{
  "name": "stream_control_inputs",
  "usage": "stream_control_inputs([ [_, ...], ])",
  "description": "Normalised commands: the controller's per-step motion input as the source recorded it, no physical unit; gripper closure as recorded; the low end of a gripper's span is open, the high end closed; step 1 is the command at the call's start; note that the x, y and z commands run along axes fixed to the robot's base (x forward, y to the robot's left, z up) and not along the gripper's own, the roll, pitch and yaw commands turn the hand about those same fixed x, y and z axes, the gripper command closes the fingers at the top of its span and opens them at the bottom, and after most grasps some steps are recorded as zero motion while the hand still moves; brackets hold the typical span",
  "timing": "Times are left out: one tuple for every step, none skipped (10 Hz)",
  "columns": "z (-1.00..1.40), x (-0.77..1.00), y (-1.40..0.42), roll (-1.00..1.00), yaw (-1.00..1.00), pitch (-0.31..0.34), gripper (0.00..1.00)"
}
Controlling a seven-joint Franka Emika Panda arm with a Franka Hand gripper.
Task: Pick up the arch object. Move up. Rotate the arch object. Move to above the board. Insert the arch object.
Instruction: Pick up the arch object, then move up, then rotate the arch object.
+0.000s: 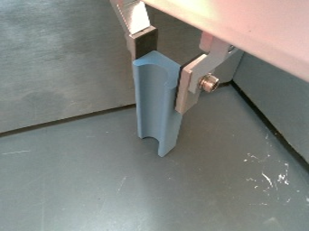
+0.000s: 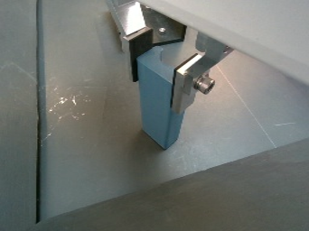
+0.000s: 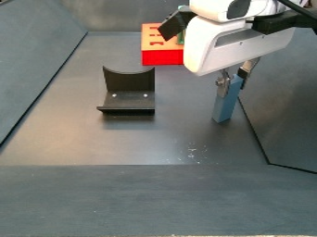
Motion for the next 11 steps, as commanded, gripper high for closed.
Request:
stream_control_inputs([
  [0.0,0.0,0.0,0.0,0.0,0.0,1.0],
  [0.0,0.0,0.0,0.0,0.0,0.0,1.0],
  [0.0,0.0,0.0,0.0,0.0,0.0,1.0],
  [0.83,0.0,0.0,0.0,0.0,0.0,1.0],
  [0.81,-0.03,-0.02,0.0,-0.01,0.019,1.0],
  [0.69,-0.06,-0.03,-0.01,-0.02,0.045,1.0],
  [0.56,-0.04,-0.02,-0.02,-0.01,0.05,1.0],
  [0.35,-0.03,-0.02,-0.03,-0.01,0.045,1.0],
  [1.0,0.51,-0.75,0.0,0.0,0.0,1.0],
  [1.0,0.56,-0.8,0.0,0.01,0.003,1.0],
  [1.0,0.47,-0.73,-0.02,0.03,0.067,1.0],
])
